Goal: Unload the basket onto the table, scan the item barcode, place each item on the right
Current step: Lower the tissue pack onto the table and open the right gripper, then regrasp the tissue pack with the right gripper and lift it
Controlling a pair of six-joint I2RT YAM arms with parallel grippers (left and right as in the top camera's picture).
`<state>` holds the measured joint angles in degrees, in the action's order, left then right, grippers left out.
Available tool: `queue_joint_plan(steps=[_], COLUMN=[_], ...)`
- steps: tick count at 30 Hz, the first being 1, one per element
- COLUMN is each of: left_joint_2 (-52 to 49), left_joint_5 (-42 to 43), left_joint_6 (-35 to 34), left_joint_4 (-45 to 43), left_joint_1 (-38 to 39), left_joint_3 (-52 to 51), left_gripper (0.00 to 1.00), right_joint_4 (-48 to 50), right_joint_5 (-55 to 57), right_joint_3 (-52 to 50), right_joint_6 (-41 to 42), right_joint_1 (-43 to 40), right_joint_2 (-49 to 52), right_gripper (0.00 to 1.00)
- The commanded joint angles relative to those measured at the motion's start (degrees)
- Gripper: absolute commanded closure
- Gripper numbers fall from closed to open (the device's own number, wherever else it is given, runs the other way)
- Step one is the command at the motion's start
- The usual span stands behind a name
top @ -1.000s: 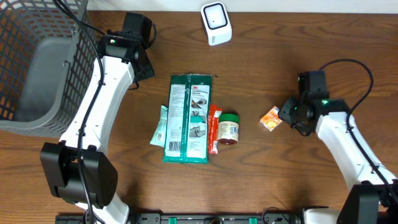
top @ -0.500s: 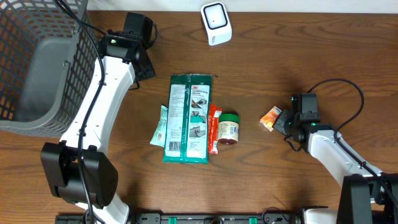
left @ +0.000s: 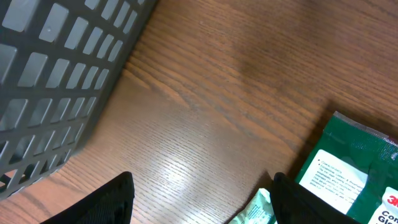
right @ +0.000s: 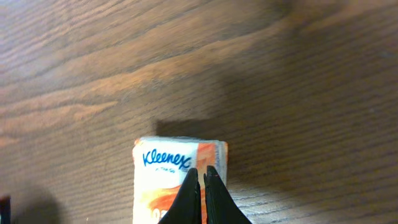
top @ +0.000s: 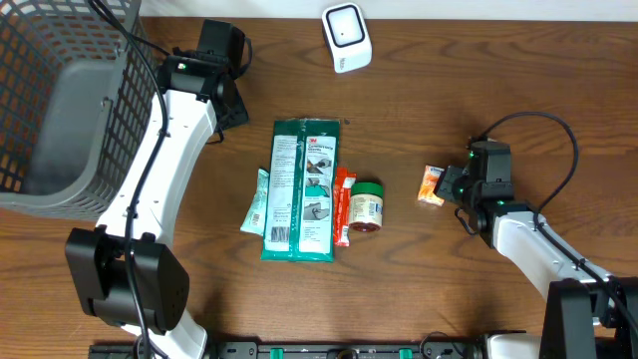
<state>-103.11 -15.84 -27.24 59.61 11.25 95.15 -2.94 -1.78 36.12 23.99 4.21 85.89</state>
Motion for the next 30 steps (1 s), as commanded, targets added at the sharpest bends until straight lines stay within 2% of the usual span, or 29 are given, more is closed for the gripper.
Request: queue_joint_plan(steps=[1,3,7,9,13,17,23,30], left_joint_2=[-0.63,-0.63,-0.63,-0.63,-0.63,-0.63,-0.63,-0.63], left_joint_5=[-1.38,-1.38,-1.38,-1.38,-1.38,-1.38,-1.38,-1.38], left_joint_6=[-0.94,-0.96,-0.96,-0.96,-0.96,-0.96,-0.94,-0.96], left_joint_4=[0.24,0.24,0.24,0.24,0.24,0.24,0.24,0.24], left_joint_1=[-0.04,-0.04,-0.04,-0.04,-0.04,-0.04,-0.04,-0.04], left_joint_3=[-0.33,-0.33,-0.33,-0.33,-0.33,-0.33,-0.33,-0.33], left_gripper=[0.30,0.30,0.30,0.30,0.30,0.30,0.30,0.30], right_joint_4=[-0.31,-3.15,-8.90,-11.61,-17.03,-20.13,-18.62,-15.85], right_joint_5=[-1.31,-1.70,-4.42,-4.48,1.68,5.38,2.75,2.08], right_joint_3=[0.28,1.70,4.17,4.39,4.37,4.31,4.31,4.31], right_joint_6=[-7.41,-7.34,-7.32,-7.34,-7.32,-7.34,-7.34,-7.34], right_joint_1=[0.15,-0.35,-0.90,-0.90,-0.90,-0.90,-0.90,-0.74], right_joint_2=[0.46,-0.96,-6.12,-9.11,-11.76,-10.21,-2.36,3.89], right_gripper=[0.99,0.97,0.85,0.83,0.92,0.95,0.99,0.99])
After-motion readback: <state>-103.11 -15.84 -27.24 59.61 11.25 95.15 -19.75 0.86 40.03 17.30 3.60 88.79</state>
